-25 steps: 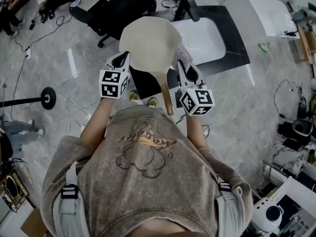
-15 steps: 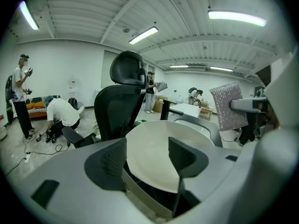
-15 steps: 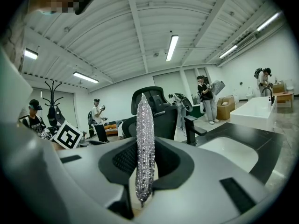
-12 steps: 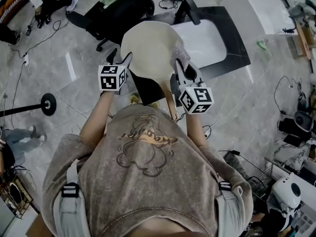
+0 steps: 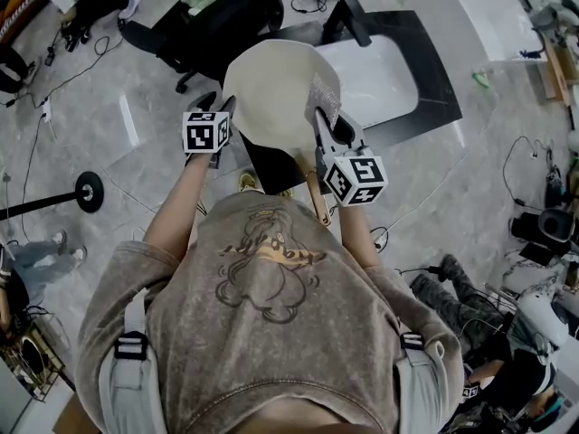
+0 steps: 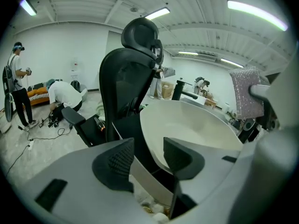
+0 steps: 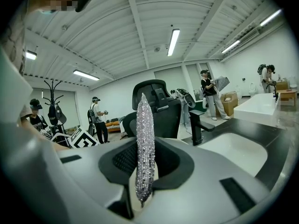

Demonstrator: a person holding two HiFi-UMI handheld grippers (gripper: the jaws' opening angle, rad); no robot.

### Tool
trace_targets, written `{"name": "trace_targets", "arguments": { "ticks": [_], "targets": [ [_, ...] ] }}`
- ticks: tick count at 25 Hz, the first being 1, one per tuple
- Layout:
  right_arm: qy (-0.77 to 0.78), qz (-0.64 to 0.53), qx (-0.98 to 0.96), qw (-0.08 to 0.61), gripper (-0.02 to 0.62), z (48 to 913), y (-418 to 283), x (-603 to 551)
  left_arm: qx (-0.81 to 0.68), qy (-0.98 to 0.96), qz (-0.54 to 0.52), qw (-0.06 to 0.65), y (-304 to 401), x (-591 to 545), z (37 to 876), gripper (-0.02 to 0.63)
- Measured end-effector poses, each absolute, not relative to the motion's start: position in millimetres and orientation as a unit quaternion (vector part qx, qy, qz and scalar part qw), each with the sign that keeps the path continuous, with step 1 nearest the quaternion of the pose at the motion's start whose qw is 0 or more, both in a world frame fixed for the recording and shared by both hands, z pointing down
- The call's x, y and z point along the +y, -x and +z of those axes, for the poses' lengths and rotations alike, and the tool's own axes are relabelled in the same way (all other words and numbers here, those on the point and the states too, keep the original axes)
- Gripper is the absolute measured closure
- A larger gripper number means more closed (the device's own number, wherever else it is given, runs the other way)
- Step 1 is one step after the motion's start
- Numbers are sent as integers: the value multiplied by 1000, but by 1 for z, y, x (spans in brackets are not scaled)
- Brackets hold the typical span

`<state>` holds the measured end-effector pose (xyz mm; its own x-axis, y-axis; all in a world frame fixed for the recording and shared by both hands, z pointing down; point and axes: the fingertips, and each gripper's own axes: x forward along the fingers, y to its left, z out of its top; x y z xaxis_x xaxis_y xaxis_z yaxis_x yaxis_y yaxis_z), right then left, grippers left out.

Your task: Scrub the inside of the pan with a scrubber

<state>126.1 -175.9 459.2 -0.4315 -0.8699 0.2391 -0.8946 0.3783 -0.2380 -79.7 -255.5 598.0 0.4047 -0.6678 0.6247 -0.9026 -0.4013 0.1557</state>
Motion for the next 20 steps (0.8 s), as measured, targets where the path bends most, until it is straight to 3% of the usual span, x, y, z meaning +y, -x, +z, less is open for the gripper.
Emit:
{"name": "trace_targets", "arguments": {
  "ticks": [8, 20],
  "targets": [
    [-524, 173, -832, 45, 517, 465, -115, -177, -471, -805, 253, 257, 73, -255, 604, 500],
    [-482, 181, -853, 84, 517, 486, -90, -197, -482, -779, 281, 284, 75, -256, 608, 531]
  ]
}}
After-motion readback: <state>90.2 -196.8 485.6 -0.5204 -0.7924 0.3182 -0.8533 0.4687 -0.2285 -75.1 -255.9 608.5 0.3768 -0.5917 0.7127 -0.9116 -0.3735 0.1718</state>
